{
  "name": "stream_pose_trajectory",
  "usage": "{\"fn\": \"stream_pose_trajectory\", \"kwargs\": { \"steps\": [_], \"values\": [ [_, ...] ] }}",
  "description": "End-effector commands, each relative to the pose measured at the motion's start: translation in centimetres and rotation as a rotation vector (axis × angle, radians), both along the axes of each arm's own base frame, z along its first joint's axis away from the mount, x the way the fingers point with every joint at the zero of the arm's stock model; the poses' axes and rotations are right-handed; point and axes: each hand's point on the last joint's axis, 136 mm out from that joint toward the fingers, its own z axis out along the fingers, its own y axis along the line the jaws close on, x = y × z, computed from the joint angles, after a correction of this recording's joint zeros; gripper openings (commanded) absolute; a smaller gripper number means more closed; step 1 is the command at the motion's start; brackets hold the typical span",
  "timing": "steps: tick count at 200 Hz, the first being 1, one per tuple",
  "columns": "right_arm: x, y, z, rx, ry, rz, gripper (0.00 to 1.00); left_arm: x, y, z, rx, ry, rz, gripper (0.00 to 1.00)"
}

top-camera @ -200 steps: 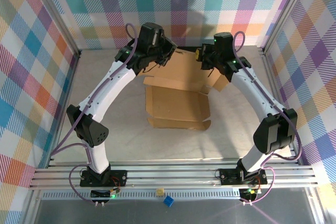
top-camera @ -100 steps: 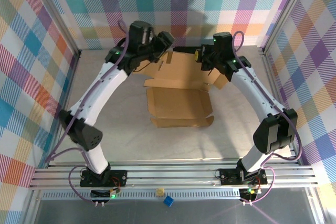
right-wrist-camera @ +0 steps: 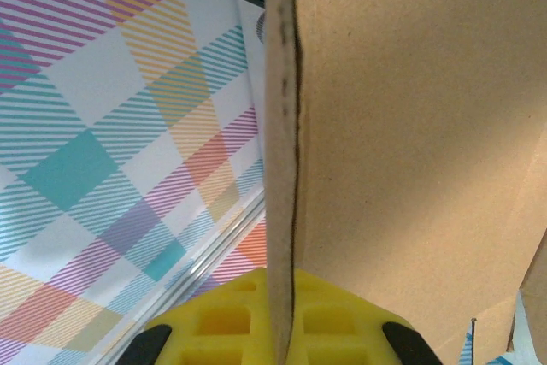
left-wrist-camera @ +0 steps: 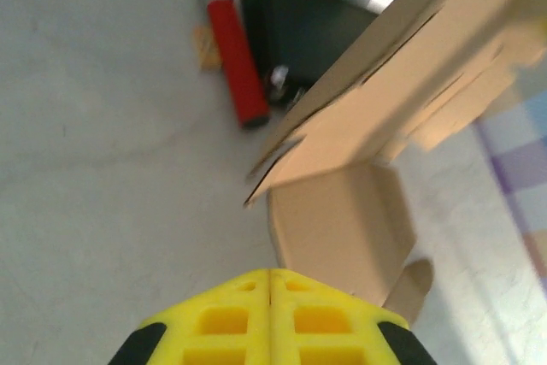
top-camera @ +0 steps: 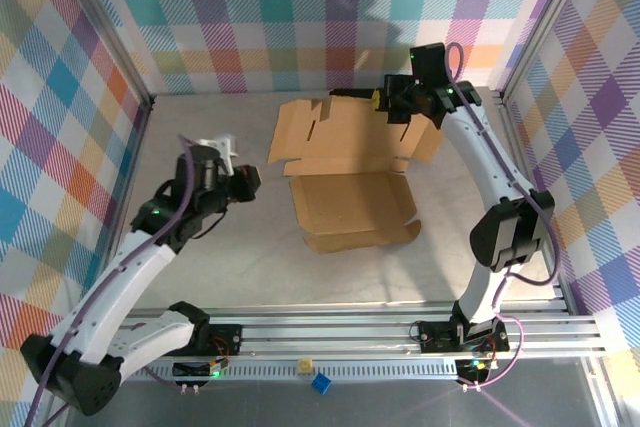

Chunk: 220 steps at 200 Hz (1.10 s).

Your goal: Fold the paper box

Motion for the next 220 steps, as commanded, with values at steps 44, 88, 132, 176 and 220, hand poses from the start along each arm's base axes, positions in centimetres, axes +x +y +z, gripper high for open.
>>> {"fn": "stream_pose_trajectory", "kwargs": {
  "steps": [44,88,132,176,220],
  "values": [
    [0.2,0.8,-0.1,0.006,0.095,0.036,0.00,3.6,-4.5,-2.1,-0.149,-0.124,-0.186,0.30],
    [0.5,1.0,-0.4,0.026,0.116,0.025,0.00,4.2,-5.1,-3.8,-0.077,-0.119,-0.244,0.47],
    [0.8,1.4,-0.4,0.051,0.118,0.024,0.00,6.4,-2.8,-4.6,0.083,-0.151,-0.124,0.56],
    [1.3,1.6,-0.6,0.078,0.130,0.009,0.00,6.7,-4.8,-5.6,0.062,-0.167,-0.175,0.50],
    [1.8,1.6,-0.5,0.121,0.151,-0.035,0.00,7.9,-5.2,-6.2,0.084,-0.178,-0.101,0.33]
  ]
}}
